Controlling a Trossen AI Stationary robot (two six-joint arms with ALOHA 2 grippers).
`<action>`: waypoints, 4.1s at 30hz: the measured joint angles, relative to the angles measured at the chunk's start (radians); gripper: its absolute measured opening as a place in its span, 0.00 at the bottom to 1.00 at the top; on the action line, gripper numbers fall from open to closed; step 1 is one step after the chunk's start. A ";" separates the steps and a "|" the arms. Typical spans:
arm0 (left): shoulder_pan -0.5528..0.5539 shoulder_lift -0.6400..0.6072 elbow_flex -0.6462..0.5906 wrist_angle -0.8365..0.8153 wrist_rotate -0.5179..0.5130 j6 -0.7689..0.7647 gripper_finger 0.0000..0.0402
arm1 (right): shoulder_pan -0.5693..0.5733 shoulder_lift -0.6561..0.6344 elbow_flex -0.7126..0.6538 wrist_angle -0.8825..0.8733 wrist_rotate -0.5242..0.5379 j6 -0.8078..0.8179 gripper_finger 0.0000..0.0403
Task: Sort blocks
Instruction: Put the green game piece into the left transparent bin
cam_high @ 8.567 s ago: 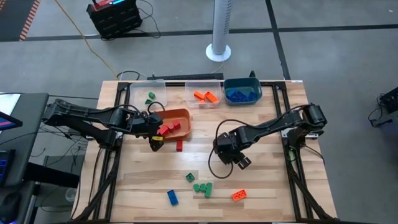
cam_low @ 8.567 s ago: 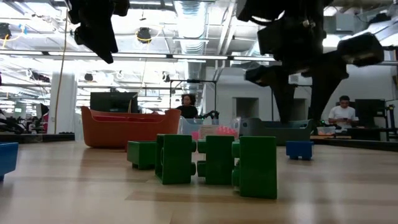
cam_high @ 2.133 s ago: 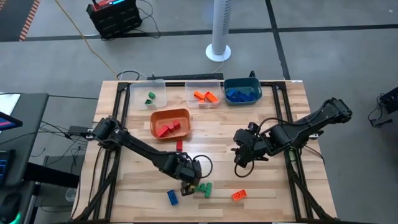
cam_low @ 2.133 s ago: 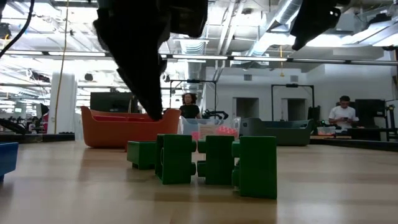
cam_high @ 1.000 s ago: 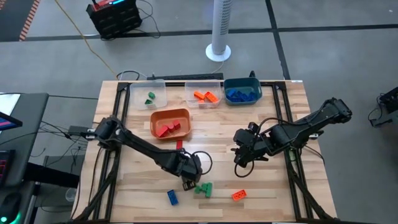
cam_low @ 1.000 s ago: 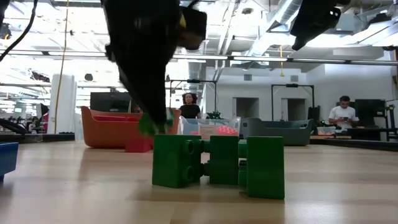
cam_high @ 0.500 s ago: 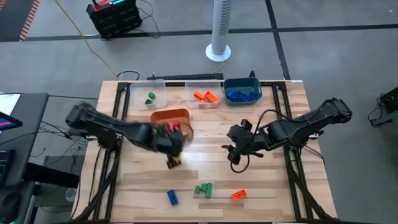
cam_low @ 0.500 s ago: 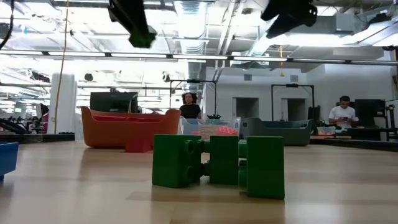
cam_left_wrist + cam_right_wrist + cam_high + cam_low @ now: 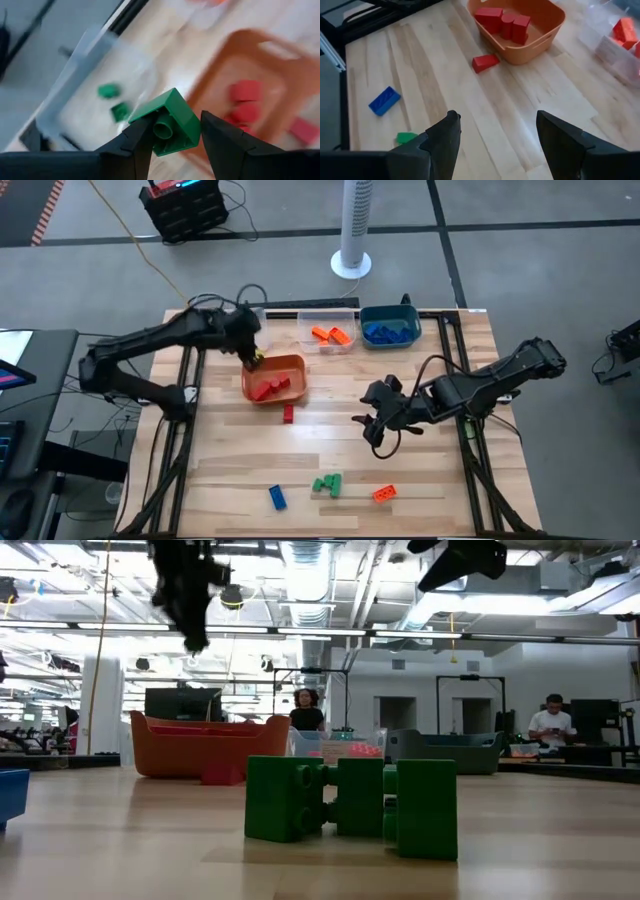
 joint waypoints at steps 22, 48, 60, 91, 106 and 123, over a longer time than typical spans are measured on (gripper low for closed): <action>0.565 0.201 -0.165 0.214 0.223 0.128 0.33 | 0.020 0.000 0.000 0.003 -0.002 0.143 0.66; 0.588 0.116 -0.038 0.255 0.638 0.075 0.71 | -0.263 0.036 0.003 0.391 -0.114 -0.143 0.66; 0.622 0.048 -0.037 0.281 0.604 -0.098 0.71 | -0.543 0.437 0.243 0.582 -0.314 -0.312 0.66; 0.623 -0.032 -0.039 0.398 0.535 -0.282 0.71 | -0.685 1.046 1.064 0.592 -0.341 -0.354 0.66; 0.626 -0.115 -0.039 0.397 0.565 -0.220 0.71 | -0.682 1.113 1.152 0.575 -0.490 -0.381 0.66; 0.608 -0.122 -0.039 0.439 0.596 -0.398 0.71 | -0.687 1.113 1.152 0.744 -0.319 -0.385 0.66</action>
